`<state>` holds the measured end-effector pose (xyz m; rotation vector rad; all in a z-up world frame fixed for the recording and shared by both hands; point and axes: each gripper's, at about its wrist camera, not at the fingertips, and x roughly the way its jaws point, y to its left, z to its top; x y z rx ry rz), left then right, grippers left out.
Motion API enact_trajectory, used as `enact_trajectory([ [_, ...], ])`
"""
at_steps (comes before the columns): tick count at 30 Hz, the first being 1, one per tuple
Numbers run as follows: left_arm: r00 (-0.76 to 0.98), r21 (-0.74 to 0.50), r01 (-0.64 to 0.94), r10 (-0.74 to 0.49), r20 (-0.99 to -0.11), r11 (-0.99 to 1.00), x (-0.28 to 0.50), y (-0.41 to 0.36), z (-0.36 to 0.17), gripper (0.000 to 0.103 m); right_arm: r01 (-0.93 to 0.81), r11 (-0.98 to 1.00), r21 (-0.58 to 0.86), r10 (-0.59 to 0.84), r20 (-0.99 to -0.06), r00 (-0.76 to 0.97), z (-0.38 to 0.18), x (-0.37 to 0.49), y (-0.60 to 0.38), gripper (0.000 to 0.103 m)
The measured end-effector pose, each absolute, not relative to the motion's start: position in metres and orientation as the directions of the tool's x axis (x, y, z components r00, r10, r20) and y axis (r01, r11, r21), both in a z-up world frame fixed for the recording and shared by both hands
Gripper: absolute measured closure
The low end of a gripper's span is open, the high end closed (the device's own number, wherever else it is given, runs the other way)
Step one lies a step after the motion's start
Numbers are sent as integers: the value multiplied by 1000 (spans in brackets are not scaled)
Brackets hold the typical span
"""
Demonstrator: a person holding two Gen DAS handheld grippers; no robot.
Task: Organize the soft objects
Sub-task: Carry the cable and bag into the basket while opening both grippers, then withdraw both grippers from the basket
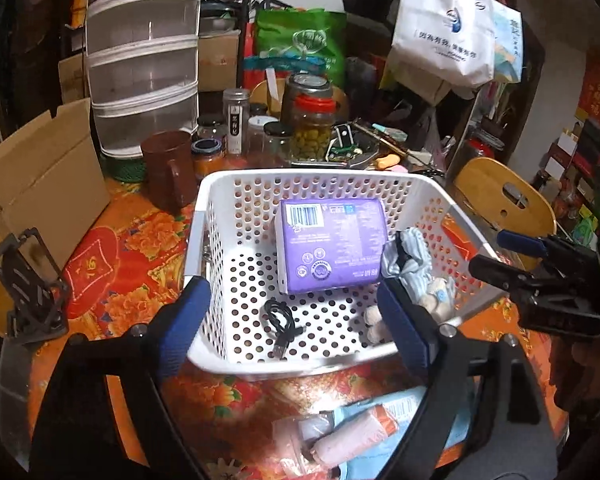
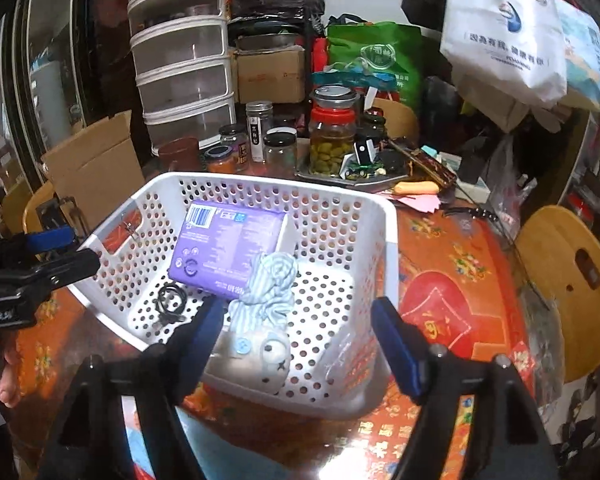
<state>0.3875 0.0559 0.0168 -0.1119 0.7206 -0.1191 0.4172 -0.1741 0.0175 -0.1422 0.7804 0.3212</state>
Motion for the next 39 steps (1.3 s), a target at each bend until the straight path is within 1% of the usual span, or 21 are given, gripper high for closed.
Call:
enact_trajectory([
  [3, 753, -119, 62, -125, -646, 991, 374, 59, 22, 13, -330, 944, 20, 247, -708, 662, 19, 413, -181, 27],
  [12, 769, -107, 24, -87, -633, 994, 317, 72, 34, 12, -309, 951, 21, 238, -686, 687, 27, 371, -189, 27],
  [18, 762, -103, -14, -56, -645, 995, 268, 84, 23, 11, -309, 950, 35, 254, -663, 705, 26, 330, -194, 27],
  [23, 744, -125, -73, -29, -667, 989, 237, 98, -2, 11, -326, 944, 59, 281, -663, 694, 11, 297, -192, 27],
  [26, 723, -111, -106, 0, -691, 988, 225, 103, -24, 11, -343, 938, 56, 290, -671, 683, -2, 282, -184, 27],
  [31, 683, -156, -130, -26, -730, 979, 220, 114, -64, 11, -374, 924, 81, 325, -682, 655, -25, 260, -172, 27],
  [36, 644, -164, -136, -39, -764, 977, 225, 114, -92, 11, -369, 924, 99, 332, -688, 646, -45, 243, -168, 27],
  [39, 626, -149, -127, -37, -779, 981, 231, 108, -101, 11, -362, 927, 102, 331, -677, 657, -51, 237, -167, 27],
])
